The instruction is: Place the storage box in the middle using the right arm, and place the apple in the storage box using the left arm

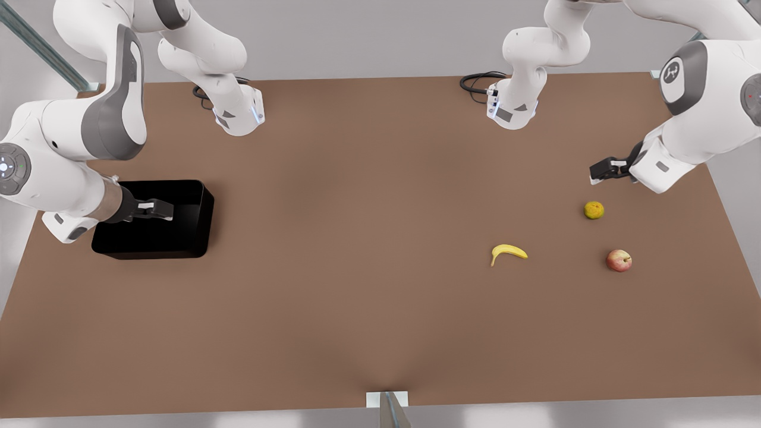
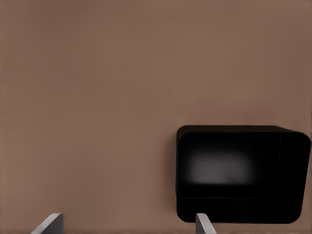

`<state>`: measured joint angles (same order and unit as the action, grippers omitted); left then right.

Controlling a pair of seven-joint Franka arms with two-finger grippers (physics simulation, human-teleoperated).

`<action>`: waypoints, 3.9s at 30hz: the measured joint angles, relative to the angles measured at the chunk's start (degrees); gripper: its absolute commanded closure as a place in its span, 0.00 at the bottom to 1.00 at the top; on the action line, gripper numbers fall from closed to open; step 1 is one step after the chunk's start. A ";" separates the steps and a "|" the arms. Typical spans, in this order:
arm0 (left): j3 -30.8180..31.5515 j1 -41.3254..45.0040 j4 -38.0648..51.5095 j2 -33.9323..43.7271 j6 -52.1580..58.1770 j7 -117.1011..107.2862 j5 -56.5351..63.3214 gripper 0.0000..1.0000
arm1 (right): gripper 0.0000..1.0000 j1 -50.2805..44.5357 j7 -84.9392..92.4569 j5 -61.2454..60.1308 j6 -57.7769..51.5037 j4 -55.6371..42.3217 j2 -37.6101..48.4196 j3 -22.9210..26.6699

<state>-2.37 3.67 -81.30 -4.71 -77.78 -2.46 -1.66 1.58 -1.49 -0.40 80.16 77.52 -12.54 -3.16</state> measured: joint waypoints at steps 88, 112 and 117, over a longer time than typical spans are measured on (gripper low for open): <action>1.14 -24.33 -10.37 -39.59 -47.99 7.64 0.45 0.19 | 0.79 29.97 -6.82 4.04 42.83 38.06 -0.27 -36.57; 1.23 -24.15 -10.46 -38.90 -47.35 7.46 0.55 0.24 | 0.70 -29.53 -38.82 -2.21 32.47 2.92 -27.82 -5.97; 1.15 -23.25 -10.85 -36.12 -45.20 6.61 0.59 0.23 | 0.00 -29.27 -38.26 -1.80 32.26 2.73 -28.11 -5.99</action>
<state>-1.22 -19.58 -92.15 -40.83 -122.98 4.15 -1.07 -27.70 -39.76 -2.19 112.41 80.25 -40.65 -9.15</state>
